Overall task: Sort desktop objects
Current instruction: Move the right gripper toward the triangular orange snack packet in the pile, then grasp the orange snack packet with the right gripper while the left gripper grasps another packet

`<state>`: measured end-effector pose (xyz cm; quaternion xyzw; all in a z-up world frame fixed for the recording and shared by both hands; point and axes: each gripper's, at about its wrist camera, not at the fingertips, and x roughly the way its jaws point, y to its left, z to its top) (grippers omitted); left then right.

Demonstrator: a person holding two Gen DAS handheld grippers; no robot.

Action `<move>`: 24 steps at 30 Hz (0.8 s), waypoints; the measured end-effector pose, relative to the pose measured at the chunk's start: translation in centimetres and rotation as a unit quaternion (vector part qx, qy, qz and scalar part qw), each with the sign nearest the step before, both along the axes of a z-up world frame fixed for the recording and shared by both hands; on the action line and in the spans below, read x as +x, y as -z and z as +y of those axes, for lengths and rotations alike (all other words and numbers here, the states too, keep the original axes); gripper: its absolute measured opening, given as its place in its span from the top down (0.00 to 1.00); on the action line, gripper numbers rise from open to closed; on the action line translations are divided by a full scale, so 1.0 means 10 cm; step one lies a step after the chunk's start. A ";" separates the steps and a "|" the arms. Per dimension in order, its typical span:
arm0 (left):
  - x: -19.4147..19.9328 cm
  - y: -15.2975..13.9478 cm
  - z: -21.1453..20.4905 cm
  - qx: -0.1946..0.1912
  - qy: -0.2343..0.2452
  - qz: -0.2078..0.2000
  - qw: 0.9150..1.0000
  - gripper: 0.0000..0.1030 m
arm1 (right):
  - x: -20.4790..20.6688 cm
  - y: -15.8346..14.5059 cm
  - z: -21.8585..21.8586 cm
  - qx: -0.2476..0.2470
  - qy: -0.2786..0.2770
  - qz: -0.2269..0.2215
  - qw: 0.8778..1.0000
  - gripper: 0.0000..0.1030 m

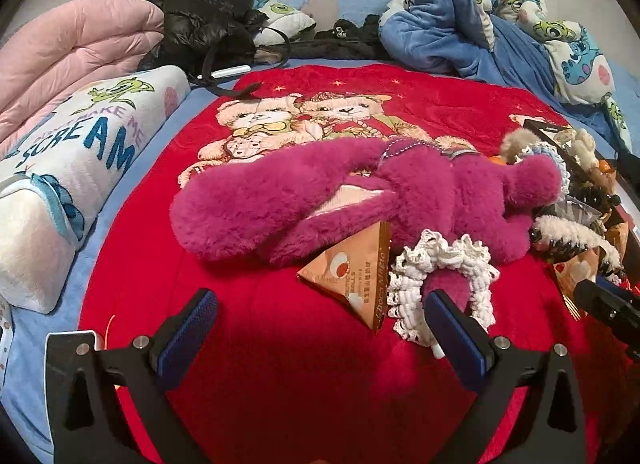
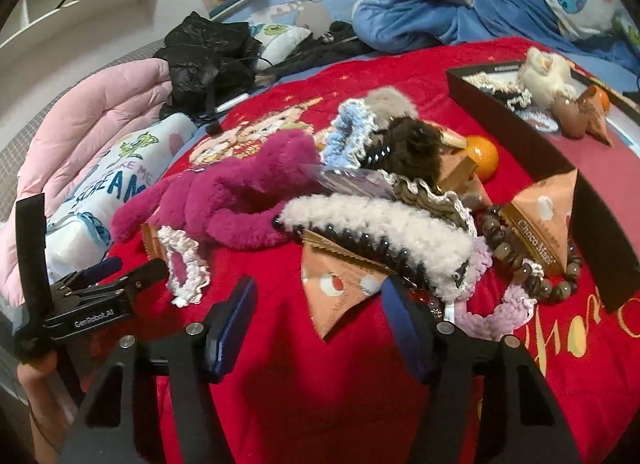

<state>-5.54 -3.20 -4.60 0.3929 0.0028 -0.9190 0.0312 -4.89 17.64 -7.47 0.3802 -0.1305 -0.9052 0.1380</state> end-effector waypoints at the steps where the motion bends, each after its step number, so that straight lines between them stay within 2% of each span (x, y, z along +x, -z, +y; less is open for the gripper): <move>1: -0.01 0.00 0.01 -0.001 0.002 -0.001 1.000 0.00 | -0.02 0.02 0.00 -0.002 0.001 -0.003 1.000 0.41; 10: -0.20 0.01 -0.04 -0.013 -0.002 -0.006 1.000 0.00 | -0.08 0.03 -0.05 0.010 0.014 -0.002 1.000 0.41; 16: -0.25 0.10 -0.14 0.018 -0.002 -0.027 0.999 0.00 | -0.12 0.05 -0.09 0.028 0.022 -0.008 0.999 0.48; 20: -0.11 0.02 -0.11 0.018 0.009 -0.006 1.000 0.00 | -0.21 0.10 -0.04 -0.002 0.014 -0.026 1.000 0.49; 24: 0.02 -0.03 -0.12 0.018 0.020 0.003 1.000 0.00 | -0.32 0.11 -0.14 0.026 0.000 -0.033 0.999 0.48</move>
